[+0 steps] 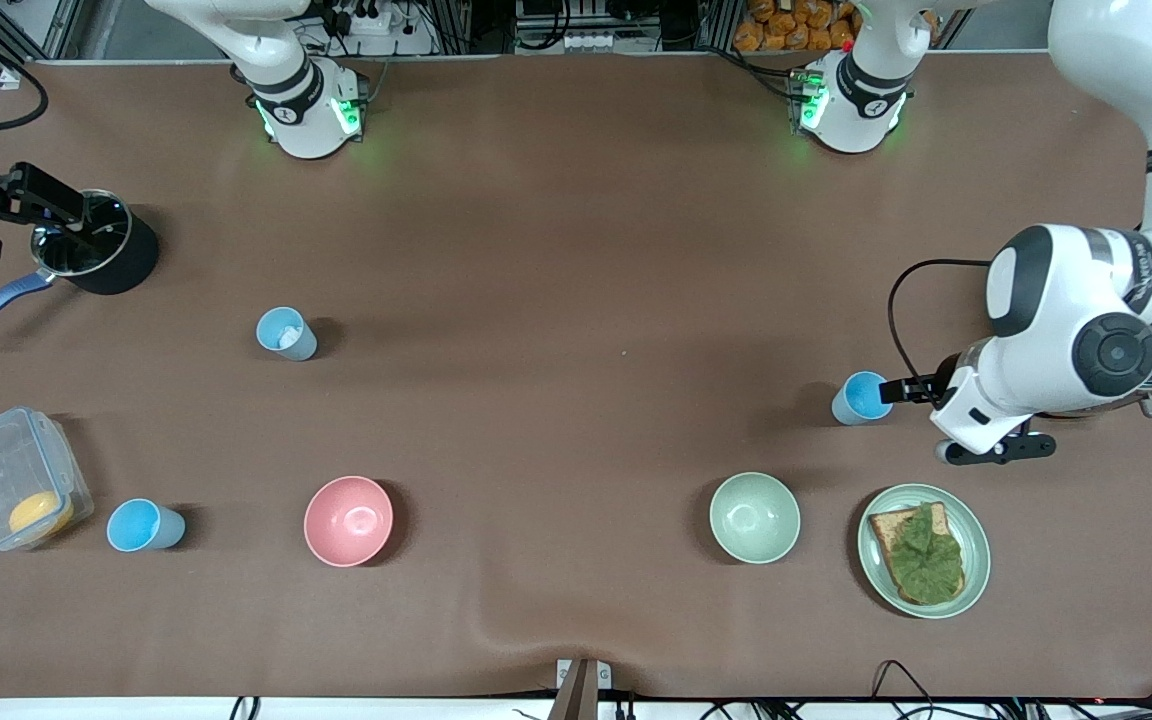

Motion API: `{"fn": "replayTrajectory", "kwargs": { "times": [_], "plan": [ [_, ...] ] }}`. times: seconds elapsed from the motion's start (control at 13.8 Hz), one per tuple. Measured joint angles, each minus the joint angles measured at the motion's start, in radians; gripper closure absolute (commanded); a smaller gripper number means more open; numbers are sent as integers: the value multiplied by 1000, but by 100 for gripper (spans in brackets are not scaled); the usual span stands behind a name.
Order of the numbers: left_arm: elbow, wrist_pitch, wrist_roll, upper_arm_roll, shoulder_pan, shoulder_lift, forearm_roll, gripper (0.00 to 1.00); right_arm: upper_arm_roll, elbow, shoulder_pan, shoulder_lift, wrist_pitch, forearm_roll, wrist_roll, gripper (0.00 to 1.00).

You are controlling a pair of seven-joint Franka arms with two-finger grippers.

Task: Stack blue cups with both arms
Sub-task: 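Reach the left gripper down to the blue cup beside the toaster, then close the left gripper around the blue cup's rim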

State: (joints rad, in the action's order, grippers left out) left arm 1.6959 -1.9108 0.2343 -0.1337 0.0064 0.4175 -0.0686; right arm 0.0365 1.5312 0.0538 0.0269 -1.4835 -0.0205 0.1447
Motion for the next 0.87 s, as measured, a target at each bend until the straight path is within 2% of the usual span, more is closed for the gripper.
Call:
{"fn": "replayTrajectory", "kwargs": {
  "times": [0.29,0.73,0.8,0.87],
  "plan": [
    [75,-83,0,1,5,27,0,0,0,0,0,-1,1,0,0,0],
    [109,-133,0,1,18,83,0,0,0,1,0,-4,1,0,0,0],
    [111,-137,0,1,18,90,0,5,0,1,0,-4,1,0,0,0],
    [112,-144,0,1,18,97,0,16,0,1,0,-5,1,0,0,0]
  ]
}}
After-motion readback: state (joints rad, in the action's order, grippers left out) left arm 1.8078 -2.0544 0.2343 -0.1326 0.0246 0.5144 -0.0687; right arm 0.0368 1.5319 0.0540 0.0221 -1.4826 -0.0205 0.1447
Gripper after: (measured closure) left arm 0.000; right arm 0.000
